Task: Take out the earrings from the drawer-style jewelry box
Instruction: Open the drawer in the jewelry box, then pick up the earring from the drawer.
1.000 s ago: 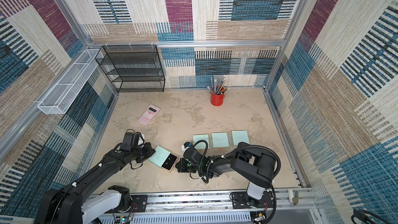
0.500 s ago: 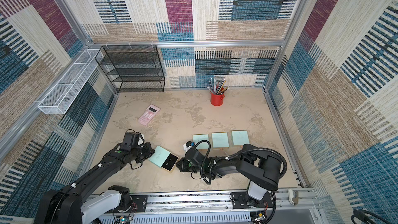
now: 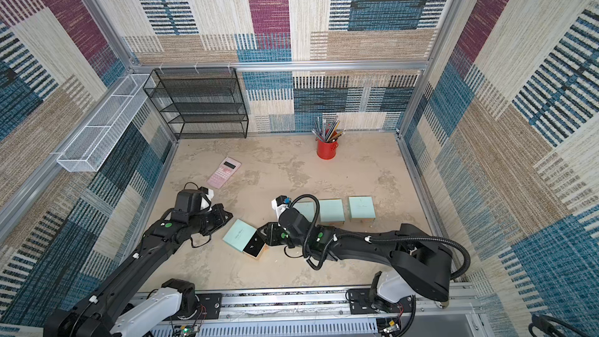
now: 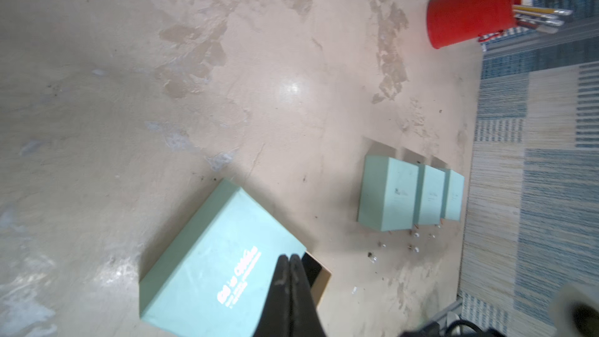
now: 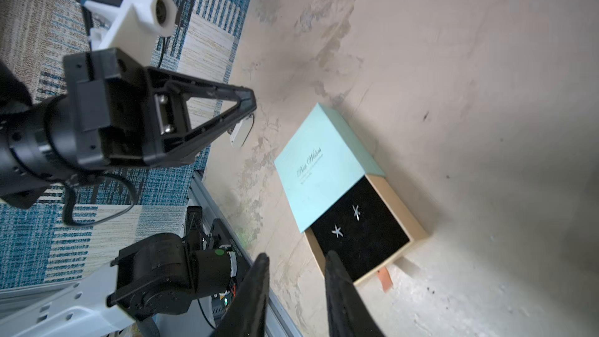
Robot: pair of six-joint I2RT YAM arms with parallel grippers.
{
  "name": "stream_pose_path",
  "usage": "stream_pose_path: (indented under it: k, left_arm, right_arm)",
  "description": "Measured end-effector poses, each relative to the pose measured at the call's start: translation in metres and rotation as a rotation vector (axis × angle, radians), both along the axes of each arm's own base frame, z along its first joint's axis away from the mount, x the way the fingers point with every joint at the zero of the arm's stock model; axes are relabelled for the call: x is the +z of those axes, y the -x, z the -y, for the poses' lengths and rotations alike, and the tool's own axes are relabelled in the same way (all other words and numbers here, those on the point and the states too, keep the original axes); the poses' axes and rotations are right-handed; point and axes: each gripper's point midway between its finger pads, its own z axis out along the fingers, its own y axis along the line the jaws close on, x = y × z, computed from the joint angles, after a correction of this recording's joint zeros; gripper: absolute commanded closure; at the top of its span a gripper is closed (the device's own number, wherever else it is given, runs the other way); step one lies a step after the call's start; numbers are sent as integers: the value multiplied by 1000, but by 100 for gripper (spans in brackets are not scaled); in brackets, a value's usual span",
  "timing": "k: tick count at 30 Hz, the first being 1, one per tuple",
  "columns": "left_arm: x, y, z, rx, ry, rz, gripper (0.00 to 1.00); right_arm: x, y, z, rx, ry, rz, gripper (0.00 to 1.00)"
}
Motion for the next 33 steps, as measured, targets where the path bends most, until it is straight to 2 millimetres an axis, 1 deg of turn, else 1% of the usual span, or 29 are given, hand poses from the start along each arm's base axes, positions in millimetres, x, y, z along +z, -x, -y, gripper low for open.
stream_pose_path:
  k: [1, 2, 5, 7, 9, 13, 15, 16, 20, 24, 27, 29, 33]
  left_arm:
    - [8, 3, 1, -13, 6, 17, 100]
    - [15, 6, 2, -25, 14, 31, 97]
    - [34, 20, 2, -58, 24, 69, 84]
    - [44, 32, 3, -85, 31, 91, 71]
    - [52, 43, 4, -104, 47, 104, 58]
    - [62, 61, 7, -137, 81, 106, 37]
    - [66, 68, 11, -162, 100, 103, 23]
    - [66, 71, 12, -179, 105, 99, 19]
    - [68, 85, 20, -242, 145, 81, 11]
    - [71, 95, 26, -292, 170, 69, 9]
    - [75, 100, 28, -322, 179, 72, 2]
    - [76, 104, 30, -341, 184, 69, 0]
    - [75, 107, 30, -354, 180, 54, 2]
  right_arm:
    - [2, -3, 0, 10, 2, 9, 71]
    - [2, -6, -1, 23, 8, 14, 71]
    - [0, -8, -10, 87, 38, 20, 72]
    - [-3, -9, -16, 127, 52, 21, 73]
    - [-10, -8, -20, 165, 75, 12, 75]
    - [-27, -7, -25, 219, 118, -14, 76]
    - [-35, -6, -27, 233, 137, -28, 77]
    - [-39, -6, -27, 240, 147, -34, 77]
    - [-54, -5, -28, 260, 189, -55, 77]
    - [-67, -5, -29, 272, 226, -75, 77]
    - [-74, -5, -29, 279, 246, -84, 77]
    - [-76, -6, -31, 285, 257, -84, 77]
    - [-80, -7, -32, 293, 273, -87, 77]
